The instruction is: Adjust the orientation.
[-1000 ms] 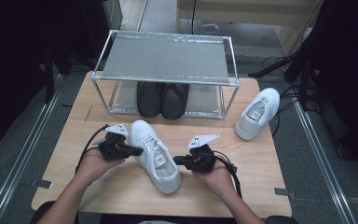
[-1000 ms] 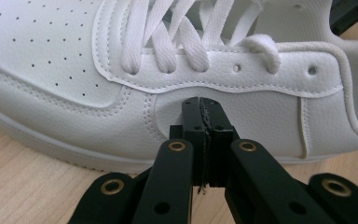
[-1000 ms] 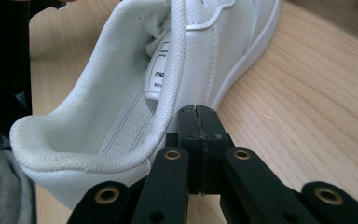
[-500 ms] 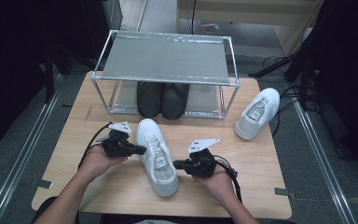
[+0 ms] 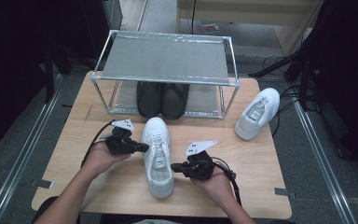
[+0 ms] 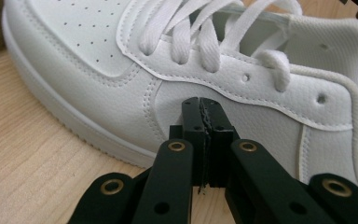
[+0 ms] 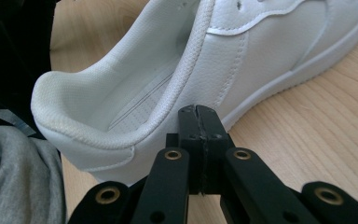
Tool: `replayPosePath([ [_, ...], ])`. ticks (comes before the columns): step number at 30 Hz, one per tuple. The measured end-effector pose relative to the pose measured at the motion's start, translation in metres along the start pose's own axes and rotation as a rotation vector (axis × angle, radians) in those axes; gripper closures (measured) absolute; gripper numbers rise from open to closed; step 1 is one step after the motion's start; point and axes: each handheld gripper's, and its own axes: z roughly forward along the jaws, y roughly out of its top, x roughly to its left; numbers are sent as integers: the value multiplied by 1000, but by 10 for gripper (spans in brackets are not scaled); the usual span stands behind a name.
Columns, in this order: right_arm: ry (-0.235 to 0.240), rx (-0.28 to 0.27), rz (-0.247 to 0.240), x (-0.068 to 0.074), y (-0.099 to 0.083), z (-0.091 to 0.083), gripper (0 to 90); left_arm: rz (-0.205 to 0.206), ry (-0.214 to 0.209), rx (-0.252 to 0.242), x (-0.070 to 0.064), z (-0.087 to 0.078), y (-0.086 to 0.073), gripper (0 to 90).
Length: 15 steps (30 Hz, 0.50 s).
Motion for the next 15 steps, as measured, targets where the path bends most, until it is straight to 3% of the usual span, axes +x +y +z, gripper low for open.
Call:
replayPosePath([
  [10, 3, 3, -18, 2, 1, 3, 900, -15, -20, 0, 7, 2, 5, 897],
  [15, -4, 9, -17, -3, 2, -2, 900, -18, 6, 3, 5, -1, 6, 870],
])
